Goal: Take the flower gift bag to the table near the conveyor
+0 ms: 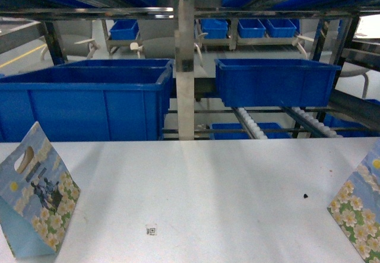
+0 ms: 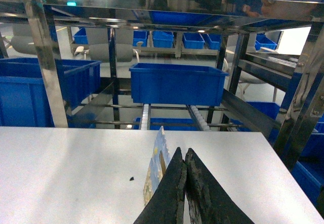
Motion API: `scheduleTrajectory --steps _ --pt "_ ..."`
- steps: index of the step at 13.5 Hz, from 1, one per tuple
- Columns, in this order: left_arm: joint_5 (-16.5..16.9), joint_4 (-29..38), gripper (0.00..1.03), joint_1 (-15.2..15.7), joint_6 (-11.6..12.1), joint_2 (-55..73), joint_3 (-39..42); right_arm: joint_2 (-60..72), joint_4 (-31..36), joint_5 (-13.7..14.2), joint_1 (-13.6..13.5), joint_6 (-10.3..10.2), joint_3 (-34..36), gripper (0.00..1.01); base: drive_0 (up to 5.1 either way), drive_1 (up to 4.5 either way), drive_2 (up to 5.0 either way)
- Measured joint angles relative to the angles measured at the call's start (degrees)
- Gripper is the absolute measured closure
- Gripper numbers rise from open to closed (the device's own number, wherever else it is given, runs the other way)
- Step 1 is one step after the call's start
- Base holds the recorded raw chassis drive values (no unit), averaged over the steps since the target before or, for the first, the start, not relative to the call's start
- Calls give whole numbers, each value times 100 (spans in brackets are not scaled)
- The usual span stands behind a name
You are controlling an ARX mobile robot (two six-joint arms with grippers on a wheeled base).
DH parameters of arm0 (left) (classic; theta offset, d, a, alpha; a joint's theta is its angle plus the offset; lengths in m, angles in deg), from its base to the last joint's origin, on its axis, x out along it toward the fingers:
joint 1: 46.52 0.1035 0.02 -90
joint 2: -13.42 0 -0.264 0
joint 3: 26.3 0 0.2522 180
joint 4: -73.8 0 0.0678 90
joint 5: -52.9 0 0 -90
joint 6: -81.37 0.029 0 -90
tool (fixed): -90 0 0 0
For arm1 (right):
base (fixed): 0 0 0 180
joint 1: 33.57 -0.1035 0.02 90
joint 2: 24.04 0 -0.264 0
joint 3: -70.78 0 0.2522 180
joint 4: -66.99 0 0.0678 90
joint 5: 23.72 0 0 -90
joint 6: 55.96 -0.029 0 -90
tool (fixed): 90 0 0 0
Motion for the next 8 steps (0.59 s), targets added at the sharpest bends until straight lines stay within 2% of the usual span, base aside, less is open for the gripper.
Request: scheduleTrajectory --steps 1,5,6,8 --pt "-7 31 101 0 0 -332 -4 0 0 0 0 0 0 99 0 0 0" --pt "-4 -76 101 0 2 -323 0 0 0 -2 0 0 0 99 0 0 0" --pt "-4 -76 89 0 0 -323 0 0 -2 -2 0 2 0 80 0 0 0" --pt "-7 -76 35 0 0 -323 0 0 -2 -2 0 2 0 25 0 0 0"
